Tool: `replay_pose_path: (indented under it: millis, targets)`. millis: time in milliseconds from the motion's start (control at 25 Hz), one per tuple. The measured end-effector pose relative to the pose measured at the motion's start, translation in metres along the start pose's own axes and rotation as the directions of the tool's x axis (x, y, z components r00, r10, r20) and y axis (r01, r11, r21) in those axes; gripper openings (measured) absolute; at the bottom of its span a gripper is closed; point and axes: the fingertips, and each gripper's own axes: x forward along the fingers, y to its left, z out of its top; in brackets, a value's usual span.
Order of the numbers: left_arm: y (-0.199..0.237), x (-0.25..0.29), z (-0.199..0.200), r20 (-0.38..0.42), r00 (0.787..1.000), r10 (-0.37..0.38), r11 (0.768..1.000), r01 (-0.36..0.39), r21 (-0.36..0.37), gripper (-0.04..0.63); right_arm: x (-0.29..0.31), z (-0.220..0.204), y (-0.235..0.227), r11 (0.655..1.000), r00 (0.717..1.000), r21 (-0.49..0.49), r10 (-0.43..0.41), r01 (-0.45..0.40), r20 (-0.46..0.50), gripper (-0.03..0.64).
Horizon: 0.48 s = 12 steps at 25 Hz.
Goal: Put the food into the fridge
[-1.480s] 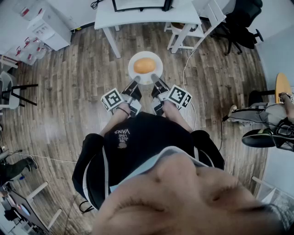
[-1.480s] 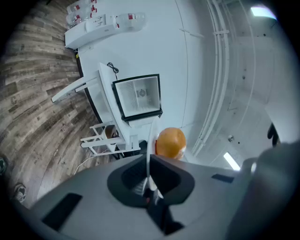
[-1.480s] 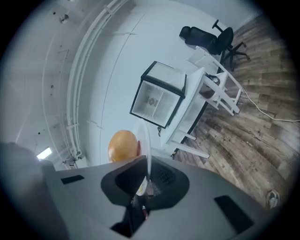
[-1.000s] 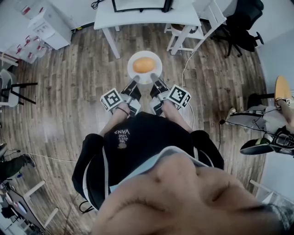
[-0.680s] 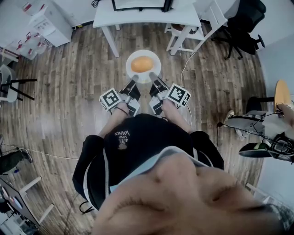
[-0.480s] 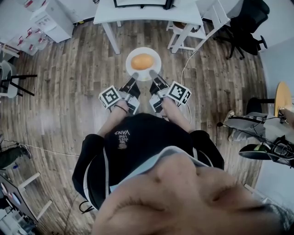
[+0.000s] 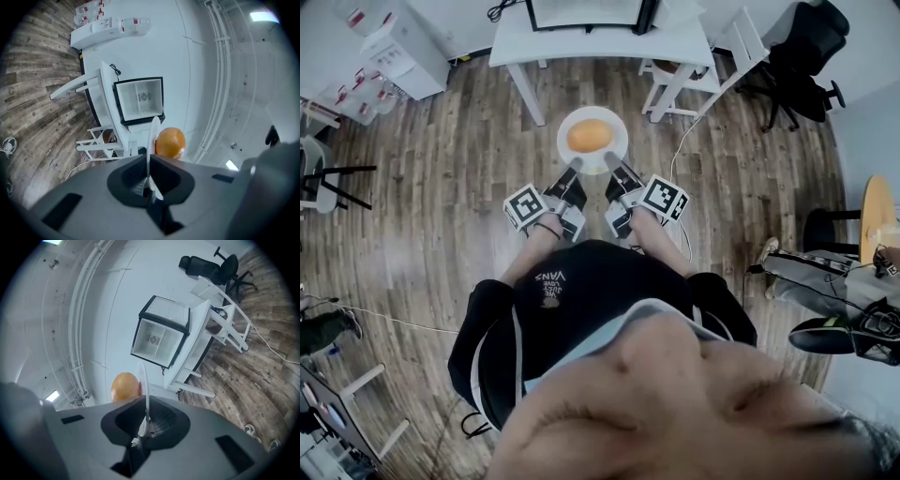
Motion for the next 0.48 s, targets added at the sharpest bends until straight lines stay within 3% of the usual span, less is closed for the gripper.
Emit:
replay_pose_path:
  millis: [480]
  targets:
    - [0.018,0.051,0.066,-0.033,0.999,0.017,1.000,-0.017,-0.012,0.025,0.072,0.041,-0.007,1.000,0.999,0.005,-0.029,0.029,0.022,0.026]
